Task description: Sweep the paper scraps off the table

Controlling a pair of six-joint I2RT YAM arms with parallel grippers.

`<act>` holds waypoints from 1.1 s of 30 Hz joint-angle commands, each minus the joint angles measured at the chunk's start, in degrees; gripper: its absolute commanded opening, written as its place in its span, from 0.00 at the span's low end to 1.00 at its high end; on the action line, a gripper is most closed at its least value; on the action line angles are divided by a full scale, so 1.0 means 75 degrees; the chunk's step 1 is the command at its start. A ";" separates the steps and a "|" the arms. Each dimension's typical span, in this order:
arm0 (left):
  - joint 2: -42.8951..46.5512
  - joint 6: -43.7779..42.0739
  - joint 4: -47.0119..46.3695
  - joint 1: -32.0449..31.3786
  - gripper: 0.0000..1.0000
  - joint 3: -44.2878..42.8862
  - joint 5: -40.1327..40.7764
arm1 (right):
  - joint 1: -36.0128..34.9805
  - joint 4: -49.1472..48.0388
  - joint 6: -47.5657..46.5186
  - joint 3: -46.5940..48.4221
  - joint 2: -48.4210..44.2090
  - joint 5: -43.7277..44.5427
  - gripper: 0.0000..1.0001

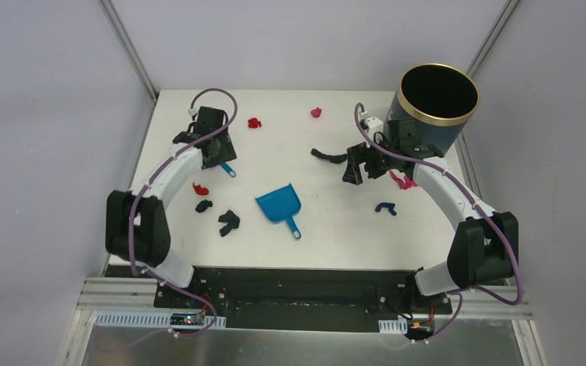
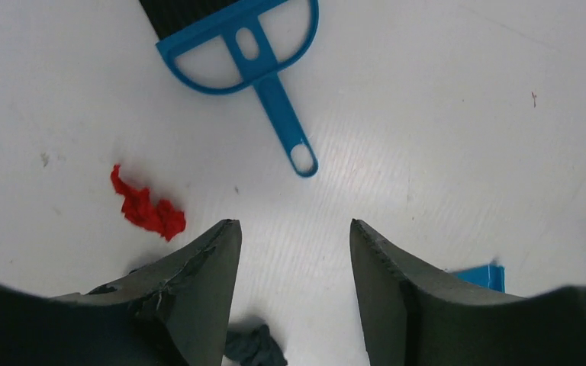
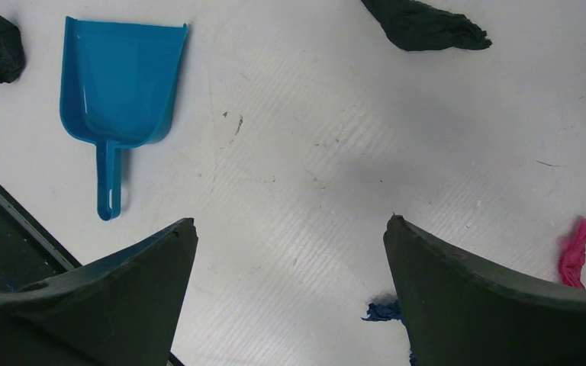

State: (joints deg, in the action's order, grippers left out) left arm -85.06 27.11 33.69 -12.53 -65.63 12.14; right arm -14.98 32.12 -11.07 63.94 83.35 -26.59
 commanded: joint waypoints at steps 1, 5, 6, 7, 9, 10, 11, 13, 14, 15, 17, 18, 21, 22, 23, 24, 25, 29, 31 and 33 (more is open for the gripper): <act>-0.1013 -0.0128 -0.0124 0.0052 0.54 -0.0975 0.0239 | -0.0005 -0.0030 -0.0201 0.0141 -0.0037 -0.0467 0.96; -0.1810 -0.0498 -0.0283 0.0263 0.46 -0.1644 -0.0045 | -0.0006 -0.0043 -0.0223 0.0112 -0.0221 -0.0484 0.96; -0.1927 -0.0562 -0.0259 0.0300 0.45 -0.1759 -0.0013 | -0.0006 -0.0057 -0.0232 0.0086 -0.0280 -0.0477 0.96; -0.2011 -0.0622 -0.0269 0.0341 0.46 -0.1833 0.0053 | -0.0006 -0.0080 -0.0243 0.0052 -0.0310 -0.0482 0.96; -0.2142 -0.0671 -0.0260 0.0476 0.47 -0.1942 0.0082 | 0.0014 -0.0096 -0.0292 0.0010 -0.0340 -0.0473 0.96; -0.2224 -0.0682 -0.0251 0.0532 0.48 -0.1998 0.0035 | 0.0007 -0.0100 -0.0308 -0.0007 -0.0329 -0.0465 0.96; -0.2342 -0.0679 -0.0220 0.0665 0.48 -0.2048 -0.0037 | 0.0004 -0.0106 -0.0311 0.0004 -0.0307 -0.0476 0.96; -0.2552 -0.0497 -0.0042 0.0911 0.50 -0.2150 -0.0219 | 0.0009 -0.0065 -0.0289 0.0037 -0.0249 -0.0546 0.96; -0.2646 -0.0416 0.0022 0.1071 0.50 -0.2198 -0.0356 | 0.0006 -0.0050 -0.0267 0.0049 -0.0230 -0.0589 0.96; -0.2722 -0.0306 0.0059 0.1211 0.51 -0.2226 -0.0422 | 0.0006 -0.0043 -0.0259 0.0052 -0.0207 -0.0653 0.96; -0.2842 -0.0152 0.0084 0.1426 0.52 -0.2270 -0.0520 | 0.0006 -0.0039 -0.0243 0.0043 -0.0186 -0.0744 0.96; -0.2896 -0.0137 0.0092 0.1506 0.52 -0.2298 -0.0562 | 0.0006 -0.0034 -0.0243 0.0041 -0.0191 -0.0775 0.96; -0.3032 -0.0103 0.0123 0.1612 0.52 -0.2359 -0.0661 | 0.0005 -0.0029 -0.0260 0.0035 -0.0203 -0.0791 0.96; -0.3067 -0.0081 0.0142 0.1771 0.52 -0.2375 -0.0671 | 0.0003 -0.0023 -0.0260 0.0027 -0.0212 -0.0785 0.96; -0.3116 -0.0061 0.0148 0.1843 0.51 -0.2388 -0.0675 | 0.0002 -0.0019 -0.0264 0.0029 -0.0215 -0.0789 0.96; -0.3161 -0.0038 0.0148 0.1905 0.51 -0.2392 -0.0672 | 0.0005 -0.0024 -0.0269 0.0029 -0.0215 -0.0793 0.96; -0.3222 -0.0030 0.0157 0.1954 0.51 -0.2443 -0.0711 | 0.0005 -0.0025 -0.0280 0.0019 -0.0215 -0.0819 0.96; -0.3548 -0.0038 0.0332 0.2129 0.46 -0.2673 -0.0786 | 0.0004 -0.0006 -0.0284 0.0017 -0.0150 -0.0839 0.96; -0.3744 -0.0085 0.0347 0.2151 0.43 -0.2758 -0.0909 | 0.0006 0.0009 -0.0308 0.0017 -0.0117 -0.0847 0.96; -0.3892 -0.0144 0.0348 0.2152 0.40 -0.2803 -0.1123 | 0.0006 0.0021 -0.0322 0.0017 -0.0088 -0.0850 0.96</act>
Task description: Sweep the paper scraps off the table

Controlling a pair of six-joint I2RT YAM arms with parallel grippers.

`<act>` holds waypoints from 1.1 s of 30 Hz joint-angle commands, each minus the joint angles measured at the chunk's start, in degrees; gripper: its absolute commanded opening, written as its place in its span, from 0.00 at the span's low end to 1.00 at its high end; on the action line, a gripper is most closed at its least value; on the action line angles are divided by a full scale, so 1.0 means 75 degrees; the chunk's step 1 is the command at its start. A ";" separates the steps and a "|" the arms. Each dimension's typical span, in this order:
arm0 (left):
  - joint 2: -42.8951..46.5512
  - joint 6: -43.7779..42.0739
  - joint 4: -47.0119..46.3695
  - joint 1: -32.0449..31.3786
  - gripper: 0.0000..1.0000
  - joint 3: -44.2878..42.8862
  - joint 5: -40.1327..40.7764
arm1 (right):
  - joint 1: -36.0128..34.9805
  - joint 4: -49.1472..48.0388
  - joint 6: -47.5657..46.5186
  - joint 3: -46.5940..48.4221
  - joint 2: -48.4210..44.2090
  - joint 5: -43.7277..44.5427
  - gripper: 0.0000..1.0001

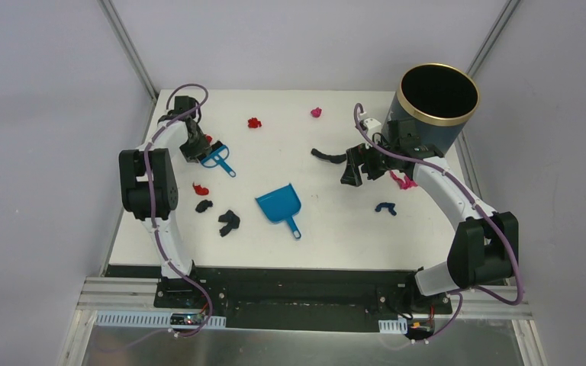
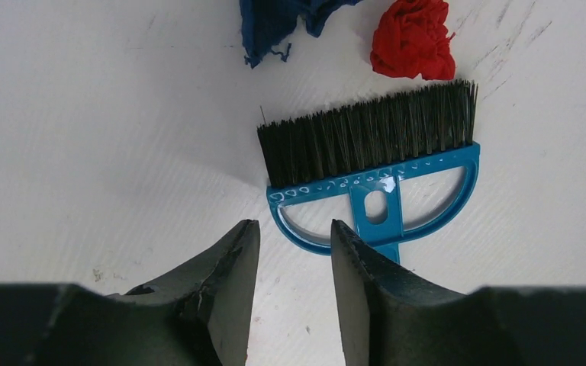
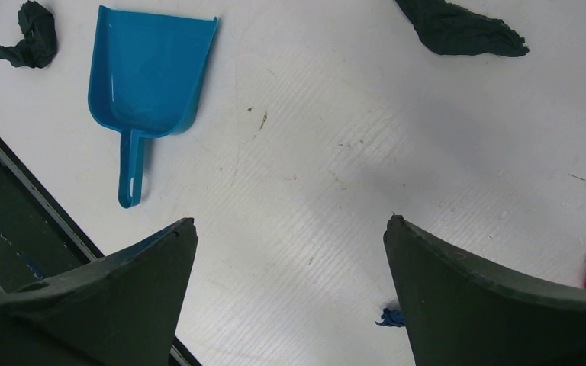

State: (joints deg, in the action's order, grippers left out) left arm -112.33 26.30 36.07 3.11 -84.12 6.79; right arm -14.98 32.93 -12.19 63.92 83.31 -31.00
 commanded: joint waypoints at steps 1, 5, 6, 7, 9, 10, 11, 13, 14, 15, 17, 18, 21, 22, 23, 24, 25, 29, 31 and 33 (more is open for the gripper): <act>-0.0319 -0.0028 0.0023 0.0065 0.39 -0.0330 -0.0475 | 0.0006 -0.0080 -0.0185 0.0019 -0.0081 -0.0255 0.96; -0.0466 -0.0063 0.0018 0.0065 0.36 -0.0262 -0.0498 | 0.0006 -0.0071 -0.0214 0.0003 -0.0069 -0.0249 0.96; -0.0460 -0.0062 0.0008 0.0065 0.36 -0.0233 -0.0460 | 0.0014 -0.0077 -0.0218 0.0008 -0.0058 -0.0256 0.96; -0.0447 -0.0072 -0.0002 0.0065 0.36 -0.0198 -0.0423 | 0.0004 -0.0067 -0.0221 0.0010 -0.0047 -0.0250 0.96; -0.0412 -0.0091 -0.0037 0.0065 0.35 -0.0130 -0.0348 | 0.0009 -0.0060 -0.0236 0.0016 -0.0027 -0.0266 0.96; -0.0395 -0.0102 -0.0052 0.0065 0.35 -0.0104 -0.0324 | 0.0003 -0.0049 -0.0240 0.0020 -0.0014 -0.0270 0.96; -0.0395 -0.0108 -0.0061 0.0065 0.34 -0.0084 -0.0314 | 0.0005 -0.0054 -0.0245 0.0020 -0.0008 -0.0276 0.96; -0.0414 -0.0120 -0.0070 0.0065 0.34 -0.0073 -0.0312 | 0.0008 -0.0040 -0.0253 0.0020 0.0012 -0.0283 0.96; -0.0439 -0.0121 -0.0070 0.0065 0.33 -0.0061 -0.0318 | 0.0006 -0.0034 -0.0252 0.0028 0.0022 -0.0291 0.96; -0.0443 -0.0132 -0.0075 0.0065 0.31 -0.0052 -0.0325 | 0.0007 -0.0031 -0.0252 0.0031 0.0025 -0.0295 0.96; -0.0471 -0.0143 -0.0109 0.0065 0.28 -0.0032 -0.0342 | 0.0005 -0.0013 -0.0250 0.0032 0.0025 -0.0292 0.96; -0.0488 -0.0144 -0.0111 0.0065 0.27 -0.0007 -0.0353 | 0.0020 -0.0019 -0.0266 0.0032 0.0031 -0.0285 0.95; -0.0473 -0.0033 -0.0080 0.0065 0.26 0.0072 -0.0353 | 0.0017 -0.0010 -0.0262 0.0029 0.0013 -0.0273 0.95; -0.0421 -0.0003 -0.0076 0.0065 0.25 0.0115 -0.0388 | 0.0011 -0.0018 -0.0262 0.0026 0.0013 -0.0272 0.96; -0.0349 0.0016 -0.0082 0.0065 0.23 0.0167 -0.0415 | 0.0022 -0.0019 -0.0266 0.0021 0.0025 -0.0272 0.96; -0.0265 0.0024 -0.0087 0.0065 0.21 0.0209 -0.0413 | 0.0022 -0.0012 -0.0265 0.0026 0.0031 -0.0269 0.95; -0.0198 0.0015 -0.0096 0.0065 0.19 0.0230 -0.0385 | 0.0025 -0.0010 -0.0262 0.0031 0.0042 -0.0265 0.95; 0.0084 -0.0006 -0.0124 0.0065 0.00 0.0287 -0.0312 | 0.0029 0.0016 -0.0254 0.0053 0.0060 -0.0217 0.96; 0.0200 0.0019 -0.0123 0.0059 0.00 0.0263 -0.0429 | 0.0035 0.0050 -0.0252 0.0066 0.0040 -0.0194 0.96; 0.0426 0.0093 -0.0181 0.0013 0.00 0.0252 -0.0669 | 0.0056 0.0064 -0.0260 0.0075 -0.0001 -0.0132 0.97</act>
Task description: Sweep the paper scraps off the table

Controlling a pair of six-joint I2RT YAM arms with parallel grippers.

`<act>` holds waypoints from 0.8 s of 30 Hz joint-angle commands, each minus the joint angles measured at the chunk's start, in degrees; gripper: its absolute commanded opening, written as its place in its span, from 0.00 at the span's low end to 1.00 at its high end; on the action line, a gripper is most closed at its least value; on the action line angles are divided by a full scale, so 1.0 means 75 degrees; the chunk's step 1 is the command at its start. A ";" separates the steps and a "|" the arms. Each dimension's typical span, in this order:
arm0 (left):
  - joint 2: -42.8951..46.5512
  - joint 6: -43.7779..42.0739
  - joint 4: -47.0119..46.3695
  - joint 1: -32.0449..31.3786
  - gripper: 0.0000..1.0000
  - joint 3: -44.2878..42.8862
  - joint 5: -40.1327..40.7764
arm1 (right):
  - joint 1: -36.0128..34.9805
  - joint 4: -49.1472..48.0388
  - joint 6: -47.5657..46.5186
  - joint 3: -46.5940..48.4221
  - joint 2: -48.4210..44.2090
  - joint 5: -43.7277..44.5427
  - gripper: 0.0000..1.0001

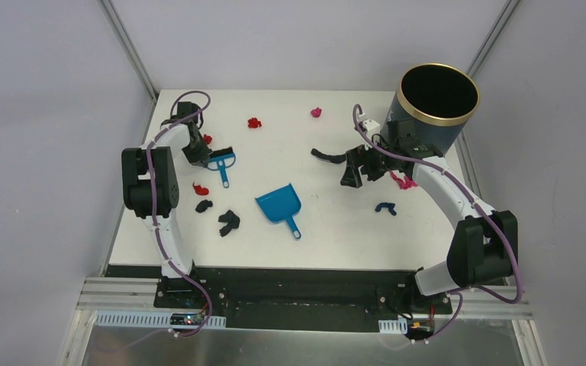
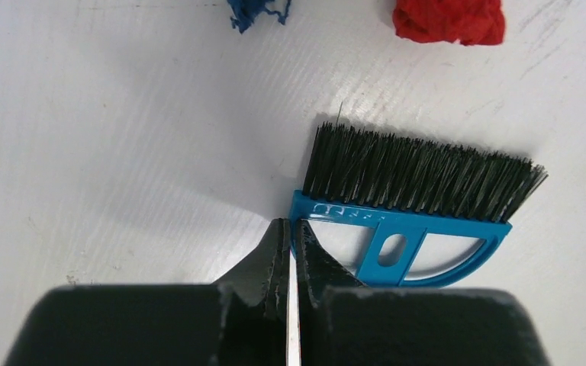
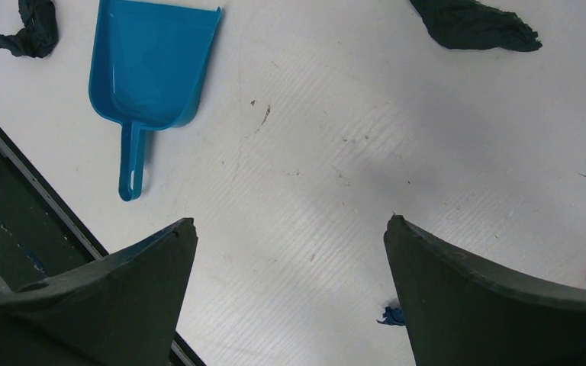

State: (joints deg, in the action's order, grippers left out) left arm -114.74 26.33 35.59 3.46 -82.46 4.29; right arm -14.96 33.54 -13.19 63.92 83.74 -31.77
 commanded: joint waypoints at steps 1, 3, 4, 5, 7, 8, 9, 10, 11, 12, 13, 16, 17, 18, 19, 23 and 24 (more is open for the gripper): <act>0.0926 0.0110 -0.0177 -0.0114 0.00 0.0033 -0.0403 | 0.0063 0.0012 -0.0128 0.0094 -0.0085 -0.0003 0.97; 0.1331 0.0023 -0.0287 -0.0391 0.00 -0.0009 -0.0503 | 0.0092 0.0113 -0.0050 0.0220 -0.0133 0.0037 0.97; 0.1557 -0.0069 -0.0376 -0.0542 0.00 -0.0033 -0.0552 | 0.0105 0.0216 0.0006 0.0331 -0.0157 0.0025 0.97; 0.1811 -0.0196 -0.0505 -0.0797 0.00 -0.0027 -0.0560 | 0.0108 0.0325 0.0053 0.0452 -0.0178 -0.0020 0.97; 0.2209 -0.0595 -0.0603 -0.1383 0.00 -0.0096 -0.0558 | 0.0102 0.0538 0.0152 0.0686 -0.0234 -0.0202 0.98; 0.2399 -0.0865 -0.0701 -0.1806 0.00 -0.0088 -0.0561 | 0.0102 0.0651 0.0194 0.0814 -0.0243 -0.0327 0.98; 0.2593 -0.1148 -0.0836 -0.2121 0.00 -0.0023 -0.0833 | 0.0097 0.0797 0.0227 0.0947 -0.0232 -0.0439 0.98; 0.2762 -0.1391 -0.0996 -0.2439 0.00 0.0110 -0.1043 | 0.0096 0.0958 0.0245 0.1101 -0.0227 -0.0550 0.98; 0.2935 -0.1707 -0.1150 -0.2744 0.00 0.0240 -0.1399 | 0.0096 0.1108 0.0247 0.1251 -0.0207 -0.0626 0.98; 0.3070 -0.2005 -0.1270 -0.3078 0.00 0.0349 -0.1713 | 0.0096 0.1244 0.0319 0.1386 -0.0184 -0.0681 0.98; 0.3192 -0.2310 -0.1332 -0.3433 0.00 0.0448 -0.1884 | 0.0107 0.1345 0.0461 0.1537 -0.0169 -0.0693 0.99; 0.3435 -0.3337 -0.1351 -0.4487 0.00 0.0673 -0.1942 | 0.0269 0.1551 0.0954 0.1861 -0.0146 -0.1326 1.00; 0.3518 -0.3582 -0.1360 -0.4809 0.00 0.0770 -0.2037 | 0.0282 0.1688 0.1031 0.1977 -0.0122 -0.1504 1.00; 0.3616 -0.3780 -0.1384 -0.5057 0.00 0.0860 -0.2068 | 0.0285 0.1856 0.1097 0.2109 -0.0091 -0.1648 1.00; 0.3739 -0.3887 -0.1397 -0.5286 0.00 0.0944 -0.2081 | 0.0284 0.2032 0.1131 0.2237 -0.0030 -0.1780 1.00; 0.4112 -0.4089 -0.1664 -0.5882 0.00 0.1433 -0.2374 | 0.0275 0.2545 0.1022 0.2175 -0.0006 -0.2487 1.00; 0.4173 -0.4169 -0.1775 -0.6047 0.00 0.1547 -0.2417 | 0.0273 0.2399 0.1051 0.1945 -0.0103 -0.2681 1.00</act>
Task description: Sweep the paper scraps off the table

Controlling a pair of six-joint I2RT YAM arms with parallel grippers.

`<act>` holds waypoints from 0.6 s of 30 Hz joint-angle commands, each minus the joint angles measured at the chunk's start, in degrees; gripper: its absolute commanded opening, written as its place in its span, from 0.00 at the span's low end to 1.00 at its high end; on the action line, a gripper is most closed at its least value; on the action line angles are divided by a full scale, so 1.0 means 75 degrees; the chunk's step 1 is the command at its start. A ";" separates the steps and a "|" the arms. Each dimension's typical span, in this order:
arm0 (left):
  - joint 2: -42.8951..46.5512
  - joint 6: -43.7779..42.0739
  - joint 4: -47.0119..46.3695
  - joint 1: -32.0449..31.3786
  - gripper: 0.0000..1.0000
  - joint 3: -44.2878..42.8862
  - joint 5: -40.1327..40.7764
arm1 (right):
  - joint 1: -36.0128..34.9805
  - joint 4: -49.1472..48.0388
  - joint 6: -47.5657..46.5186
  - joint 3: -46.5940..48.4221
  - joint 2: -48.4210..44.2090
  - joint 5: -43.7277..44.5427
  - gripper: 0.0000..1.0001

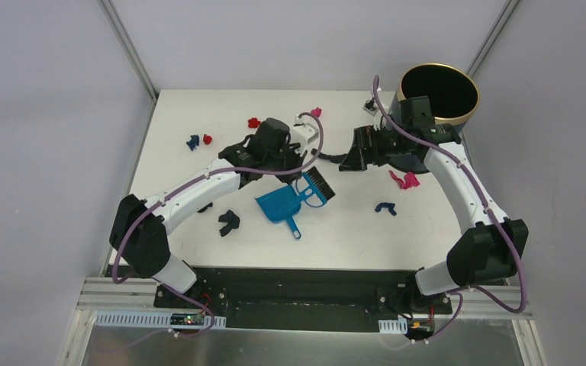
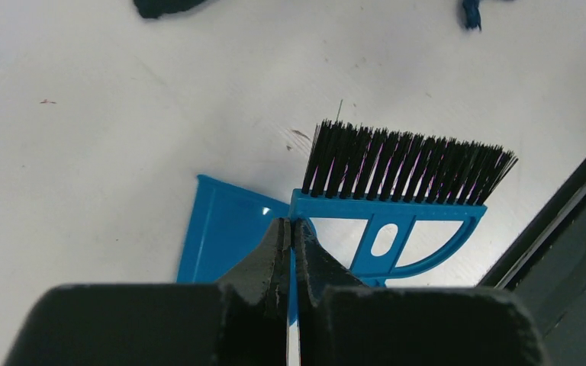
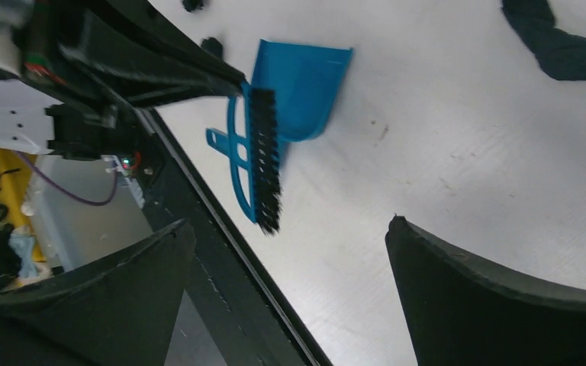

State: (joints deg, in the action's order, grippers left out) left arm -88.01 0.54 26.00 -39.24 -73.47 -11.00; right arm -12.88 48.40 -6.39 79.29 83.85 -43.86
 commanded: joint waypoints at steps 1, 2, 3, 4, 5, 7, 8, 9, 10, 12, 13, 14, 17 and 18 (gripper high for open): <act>0.0630 -0.0766 -0.0602 -0.0509 0.00 0.0445 -0.0383 | -0.0011 0.0191 0.0194 -0.0426 -0.0244 -0.1294 1.00; 0.0593 -0.0688 -0.0672 -0.0609 0.00 0.0499 -0.0390 | -0.0014 -0.0115 0.0307 -0.0776 -0.0387 -0.1461 1.00; 0.0530 -0.0581 -0.0705 -0.0669 0.00 0.0490 -0.0451 | -0.0022 -0.0388 0.0465 -0.1065 -0.0512 -0.1563 1.00; 0.0424 -0.0476 -0.0703 -0.0691 0.00 0.0450 -0.0555 | -0.0026 -0.0652 0.0624 -0.1334 -0.0612 -0.1660 0.99; 0.0333 -0.0326 -0.0701 -0.0707 0.00 0.0401 -0.0671 | -0.0037 -0.0826 0.0762 -0.1546 -0.0641 -0.1738 0.99; 0.0238 -0.0136 -0.0706 -0.0723 0.00 0.0311 -0.0964 | -0.0081 -0.1045 0.0833 -0.1826 -0.0615 -0.1791 0.93; 0.0225 -0.0100 -0.0719 -0.0750 0.00 0.0294 -0.1053 | -0.0117 -0.1105 0.0830 -0.1904 -0.0576 -0.1793 0.91; 0.0241 -0.0093 -0.0744 -0.0764 0.00 0.0301 -0.1085 | -0.0152 -0.1153 0.0838 -0.1973 -0.0534 -0.1811 0.88; 0.0263 -0.0093 -0.0781 -0.0777 0.00 0.0333 -0.1081 | -0.0220 -0.1213 0.0841 -0.2030 -0.0504 -0.1835 0.84; 0.0317 -0.0088 -0.0880 -0.0779 0.00 0.0392 -0.1000 | -0.0372 -0.1324 0.0841 -0.2148 -0.0442 -0.1811 0.80; 0.0329 -0.0092 -0.0911 -0.0779 0.00 0.0407 -0.0968 | -0.0484 -0.1330 0.0841 -0.2181 -0.0411 -0.1776 0.77; 0.0340 -0.0095 -0.0937 -0.0779 0.00 0.0428 -0.0960 | -0.0595 -0.1325 0.0795 -0.2206 -0.0376 -0.1722 0.75; 0.0360 -0.0086 -0.1030 -0.0779 0.00 0.0472 -0.0997 | -0.0821 -0.1335 0.0678 -0.2239 -0.0243 -0.1621 0.70; 0.0362 0.0018 -0.1045 -0.0779 0.00 0.0479 -0.1029 | -0.0860 -0.1352 0.0668 -0.2239 -0.0189 -0.1624 0.68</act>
State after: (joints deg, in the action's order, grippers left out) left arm -86.56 -0.62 22.15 -44.69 -69.91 -16.88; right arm -17.67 41.47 -0.49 62.74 81.73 -54.68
